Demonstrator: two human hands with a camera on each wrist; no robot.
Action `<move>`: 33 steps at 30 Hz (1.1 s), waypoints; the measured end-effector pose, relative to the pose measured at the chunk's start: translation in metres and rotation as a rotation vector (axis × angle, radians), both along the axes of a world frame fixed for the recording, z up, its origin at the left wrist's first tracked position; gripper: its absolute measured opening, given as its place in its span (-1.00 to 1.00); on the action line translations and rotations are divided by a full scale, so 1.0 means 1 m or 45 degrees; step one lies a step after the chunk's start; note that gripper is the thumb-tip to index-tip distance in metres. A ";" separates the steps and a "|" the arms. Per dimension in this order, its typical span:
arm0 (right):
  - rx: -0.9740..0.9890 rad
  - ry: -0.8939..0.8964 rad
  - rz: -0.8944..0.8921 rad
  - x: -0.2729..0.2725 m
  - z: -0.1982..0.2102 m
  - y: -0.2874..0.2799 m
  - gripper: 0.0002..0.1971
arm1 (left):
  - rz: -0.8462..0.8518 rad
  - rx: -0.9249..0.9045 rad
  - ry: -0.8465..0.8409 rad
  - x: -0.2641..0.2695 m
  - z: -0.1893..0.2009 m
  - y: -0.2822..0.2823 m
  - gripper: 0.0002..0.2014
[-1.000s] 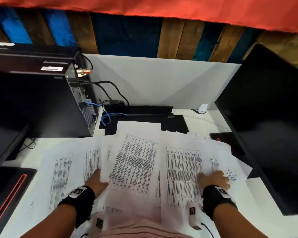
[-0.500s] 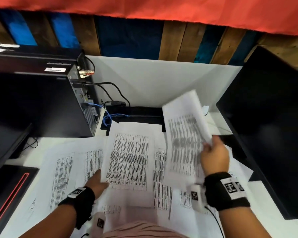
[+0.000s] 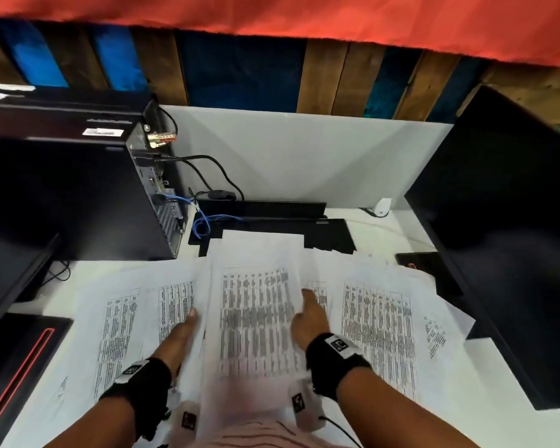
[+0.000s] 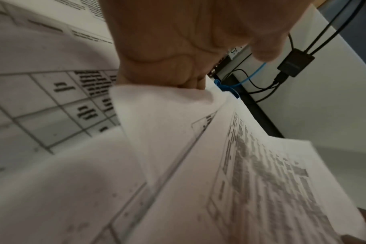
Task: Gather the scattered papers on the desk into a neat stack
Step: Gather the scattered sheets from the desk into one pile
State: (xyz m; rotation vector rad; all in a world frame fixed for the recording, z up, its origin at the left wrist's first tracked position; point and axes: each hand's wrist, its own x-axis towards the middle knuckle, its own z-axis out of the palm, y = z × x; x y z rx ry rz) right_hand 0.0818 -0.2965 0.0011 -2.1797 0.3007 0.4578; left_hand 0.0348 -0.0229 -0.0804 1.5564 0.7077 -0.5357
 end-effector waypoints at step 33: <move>-0.259 -0.272 -0.464 -0.010 0.037 -0.125 -0.77 | -0.394 0.515 -0.120 -0.007 0.029 -0.023 -0.51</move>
